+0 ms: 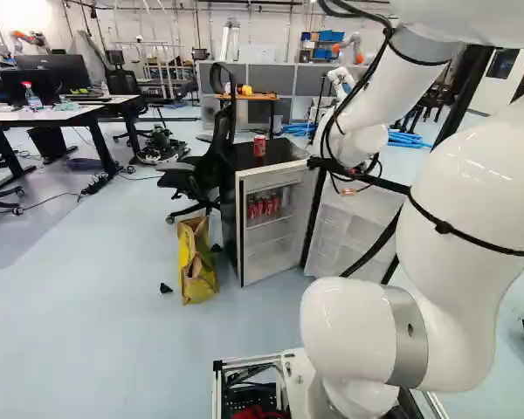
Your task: Grab a drink from the fridge
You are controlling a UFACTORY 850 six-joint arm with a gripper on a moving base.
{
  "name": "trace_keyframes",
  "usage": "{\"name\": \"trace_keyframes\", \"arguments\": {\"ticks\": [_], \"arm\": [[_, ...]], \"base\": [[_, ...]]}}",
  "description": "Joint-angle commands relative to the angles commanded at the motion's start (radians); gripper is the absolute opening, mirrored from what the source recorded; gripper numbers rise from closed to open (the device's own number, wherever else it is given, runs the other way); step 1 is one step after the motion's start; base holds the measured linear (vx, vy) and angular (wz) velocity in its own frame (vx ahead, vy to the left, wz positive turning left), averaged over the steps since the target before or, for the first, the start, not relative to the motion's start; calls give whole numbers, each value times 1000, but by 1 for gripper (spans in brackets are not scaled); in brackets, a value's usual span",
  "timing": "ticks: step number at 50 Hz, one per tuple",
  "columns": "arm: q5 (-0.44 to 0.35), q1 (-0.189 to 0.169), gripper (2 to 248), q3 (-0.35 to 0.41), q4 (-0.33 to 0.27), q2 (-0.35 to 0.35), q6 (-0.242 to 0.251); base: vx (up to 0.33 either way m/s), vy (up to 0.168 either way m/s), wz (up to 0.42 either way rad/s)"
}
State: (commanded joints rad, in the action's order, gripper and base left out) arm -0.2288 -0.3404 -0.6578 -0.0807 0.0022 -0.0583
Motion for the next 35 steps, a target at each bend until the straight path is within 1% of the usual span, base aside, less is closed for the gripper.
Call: {"name": "trace_keyframes", "arguments": {"ticks": [35], "arm": [[164,-98,247,-109,0,-20,0]], "base": [[0,0,0]]}}
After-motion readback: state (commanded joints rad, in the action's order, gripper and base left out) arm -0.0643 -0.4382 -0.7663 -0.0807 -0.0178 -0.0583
